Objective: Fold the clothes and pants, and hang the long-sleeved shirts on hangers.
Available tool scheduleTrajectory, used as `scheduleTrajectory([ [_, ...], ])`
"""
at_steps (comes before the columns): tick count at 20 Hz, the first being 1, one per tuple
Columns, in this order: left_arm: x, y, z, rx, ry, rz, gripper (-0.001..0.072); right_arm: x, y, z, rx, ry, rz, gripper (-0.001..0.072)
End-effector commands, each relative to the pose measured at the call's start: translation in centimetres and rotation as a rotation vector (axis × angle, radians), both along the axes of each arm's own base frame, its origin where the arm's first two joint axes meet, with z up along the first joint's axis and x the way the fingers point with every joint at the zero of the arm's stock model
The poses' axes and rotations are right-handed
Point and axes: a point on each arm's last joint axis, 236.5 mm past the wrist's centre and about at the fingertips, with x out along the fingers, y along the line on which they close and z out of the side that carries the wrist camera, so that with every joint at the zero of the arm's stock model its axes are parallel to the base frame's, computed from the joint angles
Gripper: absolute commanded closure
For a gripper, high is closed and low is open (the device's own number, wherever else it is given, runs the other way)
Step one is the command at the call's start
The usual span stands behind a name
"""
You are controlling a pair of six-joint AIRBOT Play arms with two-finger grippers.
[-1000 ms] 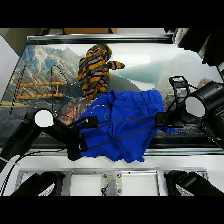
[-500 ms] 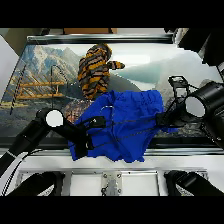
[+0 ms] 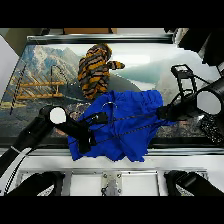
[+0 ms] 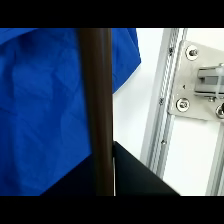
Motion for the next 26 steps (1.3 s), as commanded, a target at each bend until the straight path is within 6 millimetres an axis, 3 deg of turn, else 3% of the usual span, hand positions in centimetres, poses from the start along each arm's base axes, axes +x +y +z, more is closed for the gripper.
scheduleTrajectory([
  [1, 0.4, -0.2, -0.9, 0.01, 0.016, 0.004, 0.0697, 0.3, 1.6, 0.7, 0.026, -0.038, 0.059, 0.0702],
  [10, 0.8, -1.4, -0.4, -0.043, 0.014, 0.034, 0.0697, -1.4, 11.0, 1.5, 0.196, -0.099, 0.308, 0.0702],
  [14, 0.8, -1.4, -0.4, -0.043, 0.014, 0.034, 0.0697, -1.7, 14.0, 2.3, 0.261, -0.153, 0.375, 0.0702],
  [21, 1.1, -1.5, -0.4, -0.047, 0.004, 0.04, 0.0697, -2.0, 18.2, 2.9, 0.391, -0.167, 0.435, 0.0702],
  [24, 1.2, -1.6, -0.4, -0.047, 0.0, 0.042, 0.0697, -1.9, 18.2, 2.8, 0.39, -0.167, 0.439, 0.07],
  [25, 1.2, -1.6, -0.4, -0.048, 0.0, 0.042, 0.0697, -1.9, 18.1, 2.8, 0.388, -0.164, 0.437, 0.068],
  [26, 1.2, -1.6, -0.4, -0.048, 0.0, 0.042, 0.0697, -1.9, 18.0, 2.7, 0.384, -0.163, 0.436, 0.0553],
])
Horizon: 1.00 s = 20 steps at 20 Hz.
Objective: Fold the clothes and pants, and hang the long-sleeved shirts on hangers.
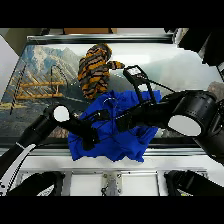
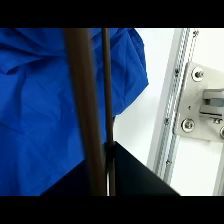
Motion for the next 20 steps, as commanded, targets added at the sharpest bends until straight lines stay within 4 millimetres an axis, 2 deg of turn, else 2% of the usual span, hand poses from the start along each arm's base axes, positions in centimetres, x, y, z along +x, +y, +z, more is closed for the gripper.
scheduleTrajectory([
  [1, 0.1, 0.0, 0.0, -0.001, -0.004, 0.002, 0.0697, -0.1, 0.3, 0.1, 0.008, -0.002, 0.014, 0.0278],
  [2, 0.1, 0.0, 0.0, -0.001, -0.004, 0.002, 0.0697, -0.1, 0.3, 0.1, 0.003, -0.01, 0.028, 0.0064],
  [3, 0.1, 0.0, 0.0, -0.001, -0.004, 0.002, 0.0697, -0.1, 0.3, 0.2, 0.003, -0.014, 0.036, 0.0047],
  [5, 0.1, 0.0, 0.0, -0.001, -0.004, 0.002, 0.0697, -0.3, -0.2, 0.7, 0.006, -0.02, 0.033, 0.0048],
  [9, 0.2, 0.0, 0.0, -0.001, -0.005, 0.003, 0.0697, 0.1, -4.4, 2.3, -0.004, -0.044, 0.025, 0.0048],
  [12, 0.2, 0.0, 0.0, -0.002, -0.005, 0.003, 0.0696, 1.9, -7.3, 4.3, 0.072, -0.097, 0.065, 0.0048],
  [14, 0.1, 0.0, 0.0, -0.002, -0.005, 0.003, 0.0697, 2.4, -8.1, 5.2, 0.155, -0.105, 0.14, 0.005],
  [15, 0.1, 0.0, 0.0, -0.002, -0.005, 0.003, 0.0696, 3.4, -8.8, 5.8, 0.196, -0.115, 0.12, 0.0051],
  [18, 0.2, 0.0, 0.0, -0.001, -0.006, 0.003, 0.0696, 5.9, -11.3, 6.2, 0.222, -0.137, 0.002, 0.0051],
  [20, 0.1, 0.0, 0.0, -0.001, -0.005, 0.003, 0.0696, 6.3, -12.1, 6.0, 0.177, -0.192, 0.06, 0.0051],
])
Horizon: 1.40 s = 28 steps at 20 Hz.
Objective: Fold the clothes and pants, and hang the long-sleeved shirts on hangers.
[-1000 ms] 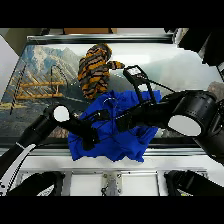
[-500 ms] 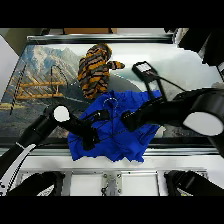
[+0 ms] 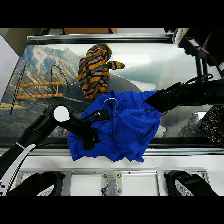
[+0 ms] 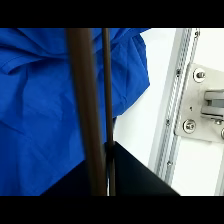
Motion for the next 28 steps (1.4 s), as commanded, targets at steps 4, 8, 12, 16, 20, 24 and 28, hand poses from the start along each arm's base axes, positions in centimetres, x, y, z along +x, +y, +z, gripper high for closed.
scheduleTrajectory([
  [4, -0.1, 0.0, 0.0, 0.001, 0.003, -0.002, 0.0697, 0.4, -3.7, -2.1, 0.002, -0.13, 0.217, 0.0052],
  [8, -0.1, 0.0, 0.0, 0.001, 0.003, -0.002, 0.0696, 1.0, -7.1, -4.6, 0.226, -0.283, 0.287, 0.0052],
  [12, -0.1, 0.0, 0.0, 0.001, 0.003, -0.002, 0.0696, 0.6, -8.8, -8.7, 0.329, -0.291, 0.414, 0.0051],
  [16, 0.0, 0.1, 0.0, 0.003, 0.001, -0.002, 0.0696, 0.4, -8.2, -11.3, 0.419, -0.272, 0.537, 0.0051],
  [20, 0.0, 0.2, -0.1, 0.01, -0.003, -0.003, 0.0696, 0.5, -6.1, -12.5, 0.435, -0.259, 0.605, 0.0052],
  [24, 0.0, 0.2, -0.1, 0.009, -0.001, -0.004, 0.0696, -0.2, -3.9, -12.6, 0.436, -0.251, 0.681, 0.0052],
  [28, 0.0, 0.2, -0.1, 0.009, -0.002, -0.004, 0.0696, -1.6, -3.0, -14.0, 0.4, -0.179, 0.741, 0.0052],
])
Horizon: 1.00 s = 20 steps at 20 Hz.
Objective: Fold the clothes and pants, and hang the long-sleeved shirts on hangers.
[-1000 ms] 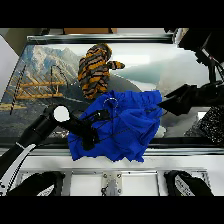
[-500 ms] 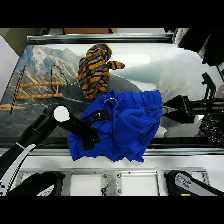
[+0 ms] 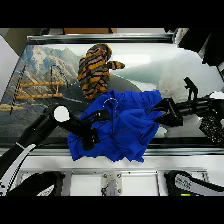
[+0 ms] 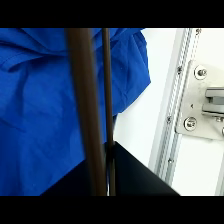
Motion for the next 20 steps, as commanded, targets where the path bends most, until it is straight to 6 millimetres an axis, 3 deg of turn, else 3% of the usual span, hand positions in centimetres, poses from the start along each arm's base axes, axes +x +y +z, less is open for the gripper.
scheduleTrajectory([
  [1, 0.03, 0.0, 0.0, 0.0, 0.0, 0.0, 0.0696, -1.09, 0.97, -1.02, -0.043, 0.023, 0.061, 0.0052],
  [5, 0.03, -0.01, 0.01, -0.001, -0.001, 0.001, 0.0696, -1.59, 1.93, -1.0, -0.043, 0.021, 0.096, 0.0052],
  [20, 0.02, 0.0, 0.0, 0.0, 0.0, 0.0, 0.0696, -1.51, 1.95, -0.87, -0.038, 0.038, 0.086, 0.0052],
])
